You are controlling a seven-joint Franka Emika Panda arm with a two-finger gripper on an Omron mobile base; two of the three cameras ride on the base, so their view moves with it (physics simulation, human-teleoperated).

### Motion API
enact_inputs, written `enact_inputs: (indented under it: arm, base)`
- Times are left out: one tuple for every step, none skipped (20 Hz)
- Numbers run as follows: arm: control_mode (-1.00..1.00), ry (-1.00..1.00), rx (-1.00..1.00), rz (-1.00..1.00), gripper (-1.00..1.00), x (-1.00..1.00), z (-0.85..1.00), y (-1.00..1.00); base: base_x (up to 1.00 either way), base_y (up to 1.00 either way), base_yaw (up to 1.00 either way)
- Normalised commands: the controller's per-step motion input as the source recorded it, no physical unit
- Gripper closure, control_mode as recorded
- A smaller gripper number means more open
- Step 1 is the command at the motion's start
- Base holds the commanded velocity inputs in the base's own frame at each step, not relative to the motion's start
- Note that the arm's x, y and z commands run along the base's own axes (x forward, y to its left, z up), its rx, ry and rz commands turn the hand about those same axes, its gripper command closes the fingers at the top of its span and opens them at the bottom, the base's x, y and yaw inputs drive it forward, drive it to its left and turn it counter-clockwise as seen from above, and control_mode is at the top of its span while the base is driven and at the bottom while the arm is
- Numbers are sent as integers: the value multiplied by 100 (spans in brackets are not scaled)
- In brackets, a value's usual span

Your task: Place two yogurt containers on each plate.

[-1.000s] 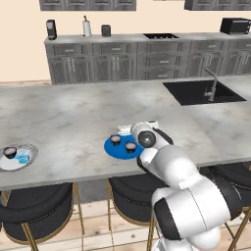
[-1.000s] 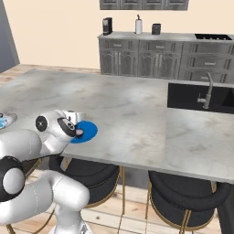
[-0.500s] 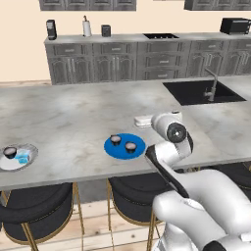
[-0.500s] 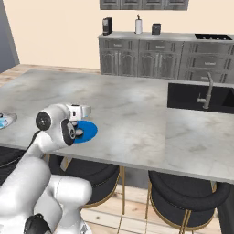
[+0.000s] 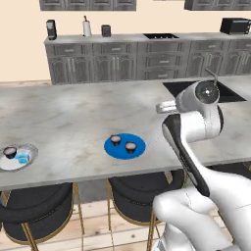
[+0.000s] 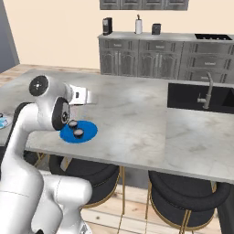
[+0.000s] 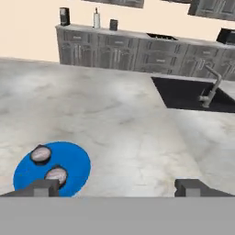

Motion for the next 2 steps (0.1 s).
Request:
enact_inputs:
  arm:
    - [-100, 80, -14, -14, -100, -84, 0, -70]
    - [-100, 65, -14, -12, -100, -97, 0, -50]
  base:
    - [0, 0, 0]
    - [0, 0, 0]
